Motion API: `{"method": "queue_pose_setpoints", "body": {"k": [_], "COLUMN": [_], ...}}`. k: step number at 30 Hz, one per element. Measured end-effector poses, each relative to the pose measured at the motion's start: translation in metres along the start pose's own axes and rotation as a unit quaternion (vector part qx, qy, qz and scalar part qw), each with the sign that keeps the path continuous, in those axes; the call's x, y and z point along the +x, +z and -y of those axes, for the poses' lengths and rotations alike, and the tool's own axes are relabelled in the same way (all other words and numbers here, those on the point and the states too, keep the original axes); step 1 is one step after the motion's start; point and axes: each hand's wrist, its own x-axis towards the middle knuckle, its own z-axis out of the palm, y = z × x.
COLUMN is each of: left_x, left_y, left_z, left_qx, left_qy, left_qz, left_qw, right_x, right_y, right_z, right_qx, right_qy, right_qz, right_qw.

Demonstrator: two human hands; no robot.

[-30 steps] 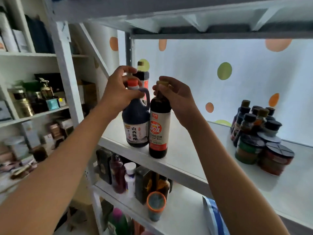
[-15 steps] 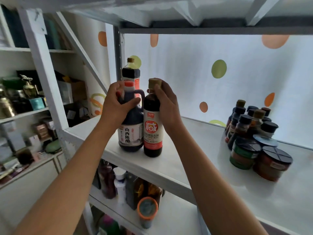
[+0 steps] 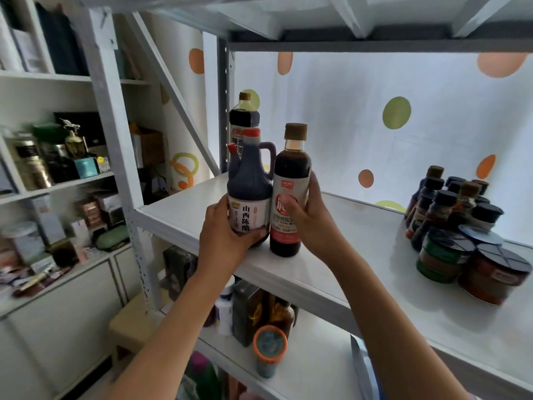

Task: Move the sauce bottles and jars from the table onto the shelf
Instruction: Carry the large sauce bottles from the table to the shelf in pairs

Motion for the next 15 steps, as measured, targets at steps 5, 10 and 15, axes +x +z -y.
{"method": "queue_pose_setpoints", "body": {"k": [5, 10, 15], "left_x": [0.009, 0.033, 0.082], "left_y": [0.002, 0.004, 0.009], "left_z": [-0.001, -0.001, 0.004], "left_qx": [0.03, 0.035, 0.012], "left_qy": [-0.01, 0.005, 0.007], "left_qz": [-0.001, 0.042, 0.113], "left_qw": [0.999, 0.998, 0.994], "right_x": [-0.022, -0.003, 0.029], "right_y": [0.002, 0.016, 0.021], "right_z": [0.002, -0.002, -0.015], "right_qx": [-0.106, -0.139, -0.14], "right_qy": [0.076, 0.101, 0.105], "right_qz": [-0.036, -0.087, -0.104], "right_qw": [0.991, 0.981, 0.979]}}
